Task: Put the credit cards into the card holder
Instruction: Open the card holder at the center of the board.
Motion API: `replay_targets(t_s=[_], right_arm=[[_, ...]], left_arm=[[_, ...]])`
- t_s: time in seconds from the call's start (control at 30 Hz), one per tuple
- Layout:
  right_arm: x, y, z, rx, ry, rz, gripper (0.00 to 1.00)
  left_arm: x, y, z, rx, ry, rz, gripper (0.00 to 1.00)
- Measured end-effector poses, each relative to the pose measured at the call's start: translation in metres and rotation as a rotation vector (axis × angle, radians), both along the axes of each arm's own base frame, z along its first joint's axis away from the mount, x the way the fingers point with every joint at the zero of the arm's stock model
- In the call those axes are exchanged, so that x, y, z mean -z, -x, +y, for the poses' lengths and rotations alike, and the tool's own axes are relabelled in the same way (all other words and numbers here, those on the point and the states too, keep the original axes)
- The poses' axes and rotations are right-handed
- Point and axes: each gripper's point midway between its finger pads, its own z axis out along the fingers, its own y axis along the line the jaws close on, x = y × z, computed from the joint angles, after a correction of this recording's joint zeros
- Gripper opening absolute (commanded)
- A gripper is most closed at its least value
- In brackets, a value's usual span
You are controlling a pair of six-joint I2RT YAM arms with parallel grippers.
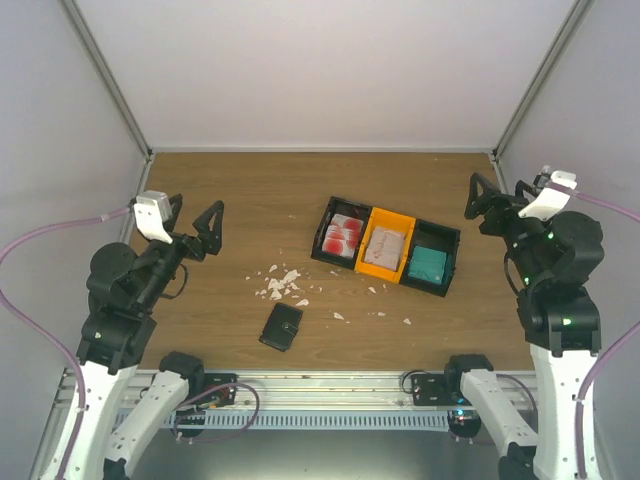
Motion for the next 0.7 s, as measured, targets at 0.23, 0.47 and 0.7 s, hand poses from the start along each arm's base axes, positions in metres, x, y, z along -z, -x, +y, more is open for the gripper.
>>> replay_targets(t_s=[0.23,0.47,0.7], right_arm=[[0.003,0.001,0.017,-0.140,-0.057,0.013,0.97],[0.044,-0.023,0.052,-0.369,-0.127,0.086,0.99],[0.121,-0.048,0.119,-0.588,-0.189,0.283,0.89]], left_arm=[[0.015,-0.003,-0.011,0.090,0.074,0.054,0.99],[0.066,-0.015,-0.049,0.318,0.176,0.148,0.99],[0.114,-0.044,-0.075,0.431,0.234,0.357,0.99]])
